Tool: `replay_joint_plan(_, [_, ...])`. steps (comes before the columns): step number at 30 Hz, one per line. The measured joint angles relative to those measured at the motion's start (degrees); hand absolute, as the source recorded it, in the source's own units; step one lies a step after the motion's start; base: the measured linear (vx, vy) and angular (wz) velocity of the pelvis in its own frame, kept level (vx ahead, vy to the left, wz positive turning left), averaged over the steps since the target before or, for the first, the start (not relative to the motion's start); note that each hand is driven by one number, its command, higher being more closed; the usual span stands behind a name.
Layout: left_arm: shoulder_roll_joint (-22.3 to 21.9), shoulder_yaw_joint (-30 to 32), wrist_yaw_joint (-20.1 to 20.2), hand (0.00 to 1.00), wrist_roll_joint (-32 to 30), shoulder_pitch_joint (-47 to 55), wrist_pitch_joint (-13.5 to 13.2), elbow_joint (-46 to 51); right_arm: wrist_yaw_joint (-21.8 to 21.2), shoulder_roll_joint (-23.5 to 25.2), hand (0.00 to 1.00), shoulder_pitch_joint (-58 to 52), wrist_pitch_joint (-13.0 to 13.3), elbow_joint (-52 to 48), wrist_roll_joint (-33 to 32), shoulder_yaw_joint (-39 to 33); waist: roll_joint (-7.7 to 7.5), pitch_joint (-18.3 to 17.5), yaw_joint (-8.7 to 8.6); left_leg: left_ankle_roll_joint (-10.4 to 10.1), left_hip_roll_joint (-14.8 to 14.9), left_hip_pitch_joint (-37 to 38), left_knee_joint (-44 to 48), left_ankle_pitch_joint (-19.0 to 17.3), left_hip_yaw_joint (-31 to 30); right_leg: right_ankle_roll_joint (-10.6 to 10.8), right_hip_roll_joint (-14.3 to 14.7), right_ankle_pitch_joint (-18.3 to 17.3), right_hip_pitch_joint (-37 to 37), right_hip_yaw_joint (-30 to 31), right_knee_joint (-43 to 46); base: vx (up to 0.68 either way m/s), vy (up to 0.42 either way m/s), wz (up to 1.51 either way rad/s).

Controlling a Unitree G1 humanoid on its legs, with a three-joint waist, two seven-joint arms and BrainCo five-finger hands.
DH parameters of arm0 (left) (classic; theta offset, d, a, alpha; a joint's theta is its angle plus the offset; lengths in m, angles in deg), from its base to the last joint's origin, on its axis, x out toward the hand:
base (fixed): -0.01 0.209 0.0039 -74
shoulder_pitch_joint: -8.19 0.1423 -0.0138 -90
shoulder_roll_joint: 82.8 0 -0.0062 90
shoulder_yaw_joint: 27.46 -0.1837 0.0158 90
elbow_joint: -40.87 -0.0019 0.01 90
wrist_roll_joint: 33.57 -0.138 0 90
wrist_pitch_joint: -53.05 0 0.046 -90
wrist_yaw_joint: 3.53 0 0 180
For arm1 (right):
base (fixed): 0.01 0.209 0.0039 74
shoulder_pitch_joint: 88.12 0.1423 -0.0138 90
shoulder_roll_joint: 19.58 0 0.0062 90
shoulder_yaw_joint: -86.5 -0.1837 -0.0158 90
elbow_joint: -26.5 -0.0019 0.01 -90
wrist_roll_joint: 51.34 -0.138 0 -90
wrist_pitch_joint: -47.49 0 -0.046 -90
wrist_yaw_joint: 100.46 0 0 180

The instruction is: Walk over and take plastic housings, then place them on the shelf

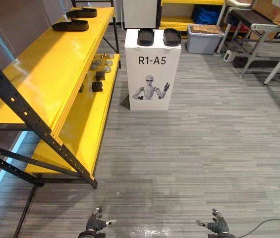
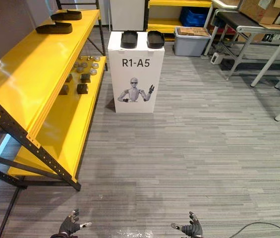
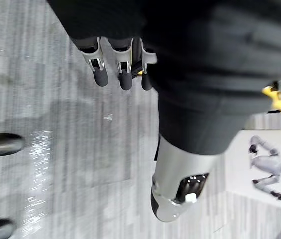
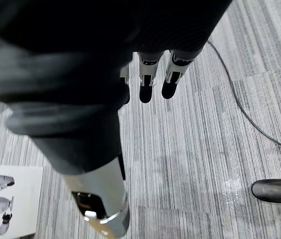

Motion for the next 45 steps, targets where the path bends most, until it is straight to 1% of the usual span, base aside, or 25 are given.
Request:
replay_joint_plan(4, [-0.34,0.89,0.03,0.0,-0.16,0.07,-0.03,0.78,-1.42,-0.09,0.0,-0.06,0.0,0.0,-1.52,0.0,0.0,0.02,-0.07,-0.33,0.1,0.17,0.0,-0.21,0.01,0.17,0.0,-0.11,0.13,-0.01,0.0,0.0,0.0,0.0])
replay_joint_plan(9, [-0.4,3.23,0.0,0.0,-0.51,0.65,-0.03,1.09,-1.62,-0.13,0.0,-0.08,0.01,0.01,-3.98,-0.01,0.02,0.0,-0.06,-0.61,0.12,0.75,0.01,-0.41,0.0,0.73,-0.04,-0.5,0.47,-0.04,0.26,-0.06,0.001,-0.02])
replay_joint_plan(13, [-0.47,3.27,-0.01,0.0,-0.48,1.69,-0.02,2.01,-1.56,-0.18,0.0,-0.11,0.02,0.01,-4.94,-0.02,0.1,-0.07,-0.1,-0.57,0.1,0.7,-0.06,-0.42,-0.03,0.78,-0.03,-0.63,0.04,-0.19,0.74,-0.12,-0.005,-0.03])
replay_joint_plan(18, [-0.67,3.26,-0.09,0.0,-0.42,2.45,0.0,2.02,-1.44,-0.2,0.0,-0.28,0.01,0.06,-5.24,-0.03,0.05,-0.35,-0.14,0.96,-0.21,0.69,-1.29,0.61,0.06,0.76,-0.16,-0.63,-1.19,-0.6,1.26,-0.12,-0.001,0.0])
replay_joint_plan(23, [-1.02,3.27,-0.18,0.0,-0.34,2.78,0.05,3.14,-1.21,-0.2,0.0,0.18,0.01,0.09,-5.56,-0.06,0.0,-0.43,-0.13,1.07,-0.44,-0.44,-1.82,0.88,1.09,1.01,-0.31,-0.66,-2.93,-0.02,1.26,-0.04,0.012,-0.09])
replay_joint_plan(26, [-1.02,3.34,-0.31,0.0,0.17,2.74,0.04,6.09,-1.03,-0.2,0.0,1.42,0.0,0.08,-5.71,-0.4,-0.04,-0.36,-0.01,1.11,-0.48,-2.22,-0.51,-0.24,1.7,1.21,-0.42,-0.78,-4.33,0.43,1.12,0.06,0.023,-0.11])
replay_joint_plan(27, [-1.05,3.36,-0.36,0.0,0.2,2.75,0.04,7.79,-0.77,-0.22,0.0,2.29,0.0,0.08,-6.42,-0.78,0.01,-0.18,0.08,1.24,-0.44,-3.57,1.37,-1.5,1.97,1.35,-0.47,-0.9,-4.96,0.82,1.46,0.08,0.03,-0.15])
replay_joint_plan(28, [-1.26,3.44,-0.51,0.0,0.22,2.82,0.03,9.5,-0.45,-0.42,0.0,3.22,-0.01,0.05,-6.84,-1.03,0.12,-0.01,0.19,1.54,-0.36,-5.01,4.16,-3.38,2.45,2.19,-0.6,-1.8,-5.81,1.41,3.18,0.1,0.035,-0.19])
replay_joint_plan(29, [-1.44,3.56,-0.57,0.0,0.22,2.91,0.04,10.33,-0.25,-0.65,0.0,3.76,-0.01,0.05,-6.84,-1.02,0.19,0.16,0.28,1.76,-0.37,-5.59,5.74,-4.46,2.82,2.29,-0.75,-2.54,-6.48,1.66,4.69,0.14,0.068,-0.19])
replay_joint_plan(30, [-1.88,3.7,-0.62,0.0,0.22,3.31,0.04,11.81,0.07,-1.23,0.0,4.73,-0.02,-0.13,-6.84,-1.03,0.07,0.87,0.17,2.46,-0.57,-6.41,8.62,-6.89,2.98,4.02,-1.23,-4.79,-8.05,1.72,9.27,0.13,0.074,-0.21])
replay_joint_plan(31, [-2.1,3.68,-0.77,0.0,0.29,3.39,0.03,12.97,0.36,-1.56,0.0,5.62,-0.03,-0.39,-6.84,-1.02,0.57,1.34,0.21,2.71,-0.66,-6.18,10.35,-8.97,3.28,5.34,-1.55,-6.41,-10.79,1.58,16.97,0.15,0.106,-0.15])
replay_joint_plan(32, [-2.12,3.6,-0.86,0.0,0.29,3.35,0.03,13.22,0.52,-1.56,0.0,5.73,-0.04,-1.02,-6.84,-1.0,0.71,1.44,0.15,3.05,-0.7,-6.02,10.82,-9.74,3.25,5.49,-1.7,-6.57,-12.92,1.13,21.88,0.18,0.099,-0.06])
replay_joint_plan(33, [-1.99,3.58,-1.15,0.0,0.29,3.14,0.03,13.84,0.75,-1.32,0.0,5.7,-0.04,-2.37,-6.84,-0.82,0.49,2.45,0.09,4.29,-1.03,-4.06,10.85,-10.76,2.88,5.74,-2.68,-5.81,-17.49,-0.57,33.76,0.27,0.109,0.1])
replay_joint_plan(34, [-1.5,3.13,-1.47,0.0,0.31,2.69,0.14,13.95,0.89,-1.32,0.0,5.45,-0.07,-2.58,-6.84,-0.38,0.48,3.42,0.07,4.68,-1.5,-1.75,11.05,-11.9,2.36,5.74,-3.85,-6.99,-21.19,-2.78,41.55,0.28,0.079,0.17])
replay_joint_plan(35, [-1.35,2.83,-1.64,0.0,0.33,2.68,0.19,13.95,0.96,-1.34,0.0,5.28,-0.14,-2.61,-6.84,-0.37,0.46,3.43,0.03,4.95,-1.53,-0.9,11.21,-12.72,1.8,5.75,-4.29,-7.61,-22.4,-3.82,43.16,0.25,0.049,0.27])
replay_joint_plan(36, [-1.19,2.15,-1.99,0.0,0.39,2.52,0.19,13.97,1.04,-1.47,0.0,5.23,-0.25,-2.7,-6.83,-0.14,0.48,3.44,-0.18,4.8,-1.53,0.31,10.92,-13.44,1.09,5.36,-4.71,-8.31,-24.13,-5.62,43.49,0.38,0.028,0.4])
replay_joint_plan(37, [-1.07,2.01,-2.37,0.0,0.94,1.95,0.2,13.96,1.04,-1.6,0.0,5.33,-0.27,-3.43,-6.8,0.08,0.54,3.58,-0.58,4.75,-1.59,1.77,10.0,-14.06,-0.22,5.38,-4.79,-8.32,-26.61,-7.35,41.4,0.52,-0.01,0.64])
replay_joint_plan(38, [-1.07,2.08,-2.53,0.0,1.62,0.78,0.22,13.96,1.05,-1.93,0.0,5.97,-0.27,-3.72,-6.81,0.12,0.8,4.25,-1.62,4.7,-1.19,3.4,8.72,-14.13,-1.8,4.82,-4.38,-7.97,-28.67,-8.65,37.02,0.56,-0.042,0.67])
replay_joint_plan(39, [-1.14,2.07,-2.59,0.0,1.96,0.02,0.22,13.94,1.05,-2.31,0.0,6.47,-0.29,-3.71,-6.8,0.12,1.24,4.88,-2.1,4.65,-0.55,4.51,7.75,-14.15,-2.45,4.27,-3.82,-7.57,-29.41,-9.4,34.05,0.54,-0.101,0.75])
replay_joint_plan(40, [-1.4,2.06,-2.7,0.0,2.47,-1.48,0.2,13.94,1.07,-3.27,0.0,7.37,-0.3,-3.8,-6.82,0.12,2.24,5.78,-2.96,3.77,1.2,6.62,5.91,-14.36,-3.57,2.27,-2.07,-5.88,-30.99,-10.62,27.64,0.58,-0.145,0.7])
replay_joint_plan(41, [-1.21,2.06,-2.88,0.0,2.5,-2.77,0.11,13.96,1.17,-4.07,0.0,7.82,-0.31,-3.88,-6.81,0.14,2.54,6.12,-3.31,1.64,2.34,8.27,5.06,-14.78,-4.3,0.1,-0.6,-2.32,-31.84,-11.21,20.54,0.6,-0.171,0.65])
replay_joint_plan(42, [-0.93,2.05,-2.96,0.0,2.49,-3.1,0.04,13.95,1.31,-4.34,0.0,7.84,-0.3,-4.06,-6.81,0.14,2.19,6.1,-3.33,0.83,2.5,9.08,5.03,-15.19,-4.49,-0.9,-0.3,1.33,-32.3,-11.13,17.93,0.66,-0.237,0.61])
replay_joint_plan(43, [-1.37,2.11,-3.1,0.0,2.47,-3.66,0.03,13.48,1.71,-5.28,0.0,7.79,-0.34,-4.03,-6.79,0.12,3.02,5.91,-3.91,-1.33,3.83,10.64,6.0,-16.42,-5.01,-4.45,0.28,7.48,-32.57,-11.39,20.31,0.57,-0.211,0.29])
replay_joint_plan(44, [-1.59,2.1,-3.29,0.0,2.44,-3.85,0.09,13.36,1.88,-5.66,0.0,8.48,-0.47,-4.03,-6.77,0.13,4.07,5.78,-3.79,-1.96,5.27,10.13,7.53,-16.26,-4.73,-5.34,0.79,6.53,-33.07,-12.57,22.25,0.74,-0.282,0.18])
replay_joint_plan(45, [-1.68,2.08,-3.41,0.0,2.4,-4.6,0.1,13.29,2.04,-5.64,0.0,9.67,-0.39,-4.45,-6.76,0.53,4.16,5.82,-3.83,-5.55,5.86,7.91,12.76,-13.41,-4.09,-5.95,1.46,3.36,-32.62,-12.9,23.67,0.73,-0.273,-0.09])
